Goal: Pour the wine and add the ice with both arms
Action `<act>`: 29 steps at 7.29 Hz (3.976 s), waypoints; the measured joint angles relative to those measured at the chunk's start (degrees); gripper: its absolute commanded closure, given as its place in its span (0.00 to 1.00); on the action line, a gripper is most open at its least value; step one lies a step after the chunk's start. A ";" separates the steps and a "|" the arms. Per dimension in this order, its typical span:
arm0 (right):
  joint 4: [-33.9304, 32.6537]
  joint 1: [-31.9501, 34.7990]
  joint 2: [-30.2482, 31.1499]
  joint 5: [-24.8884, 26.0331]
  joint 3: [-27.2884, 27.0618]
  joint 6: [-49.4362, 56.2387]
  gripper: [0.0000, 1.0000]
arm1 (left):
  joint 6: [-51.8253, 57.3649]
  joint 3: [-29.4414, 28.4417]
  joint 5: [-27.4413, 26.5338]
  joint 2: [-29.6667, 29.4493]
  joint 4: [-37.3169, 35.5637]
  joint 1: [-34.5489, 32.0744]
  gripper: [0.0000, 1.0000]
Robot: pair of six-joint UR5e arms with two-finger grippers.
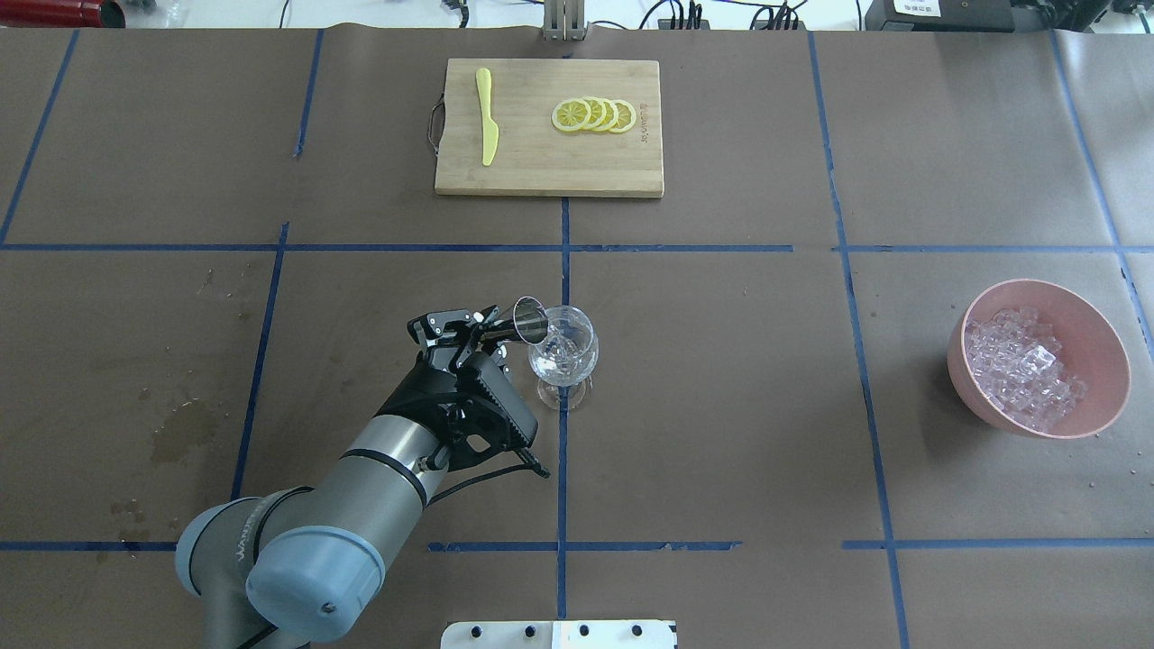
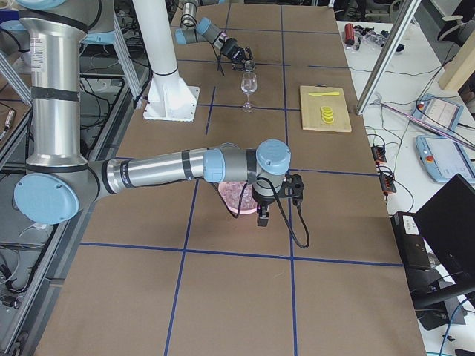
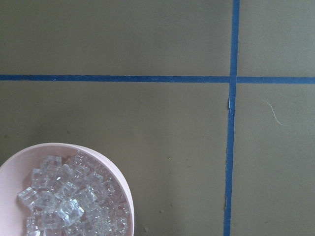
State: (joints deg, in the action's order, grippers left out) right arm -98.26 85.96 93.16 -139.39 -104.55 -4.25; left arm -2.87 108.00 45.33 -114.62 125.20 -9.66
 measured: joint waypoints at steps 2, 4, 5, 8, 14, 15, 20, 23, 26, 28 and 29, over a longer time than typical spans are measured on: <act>0.00 0.00 0.00 0.00 0.00 -0.05 0.00 | 2.54 0.76 0.40 -0.85 -3.30 -0.47 1.00; 0.00 0.00 0.00 0.00 -0.03 -0.04 0.00 | 6.08 1.97 0.45 -1.23 -5.97 -0.85 1.00; 0.00 0.00 0.00 0.00 -0.04 -0.01 0.00 | 7.27 2.29 0.46 -1.71 -8.15 -0.92 1.00; 0.00 0.00 -0.03 0.04 -0.04 -0.03 0.00 | 14.52 2.47 0.46 -2.58 -11.65 -1.27 1.00; 0.00 0.00 -0.03 0.00 -0.03 -0.06 0.00 | 26.96 3.29 0.31 -5.44 -18.93 -2.26 1.00; 0.00 0.00 -0.02 0.00 0.04 -0.04 0.00 | 29.32 3.69 0.29 -5.63 -20.45 -2.39 1.00; -0.02 -0.16 -0.02 -0.02 0.29 -0.06 0.00 | 34.32 4.97 0.40 -6.05 -22.26 -2.99 1.00; -0.01 -1.14 -0.40 -2.32 0.16 -0.54 0.00 | 18.88 7.62 0.45 -4.86 -20.82 -3.71 1.00; 0.00 -1.97 -0.70 -2.71 0.44 -1.82 0.00 | -10.66 9.94 0.53 6.44 -12.28 -3.98 1.00; 0.00 -2.27 -0.86 -2.72 0.76 -1.90 0.00 | -29.53 7.99 -0.88 18.20 -0.33 -4.02 1.00; 0.00 -2.40 -1.02 -2.73 0.97 -1.91 0.00 | -35.11 5.19 -3.81 25.25 9.84 -4.00 1.00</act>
State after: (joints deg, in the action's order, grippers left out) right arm -98.26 83.55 92.14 -142.12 -103.58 -6.15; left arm -37.98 113.19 41.52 -89.37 135.04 -13.66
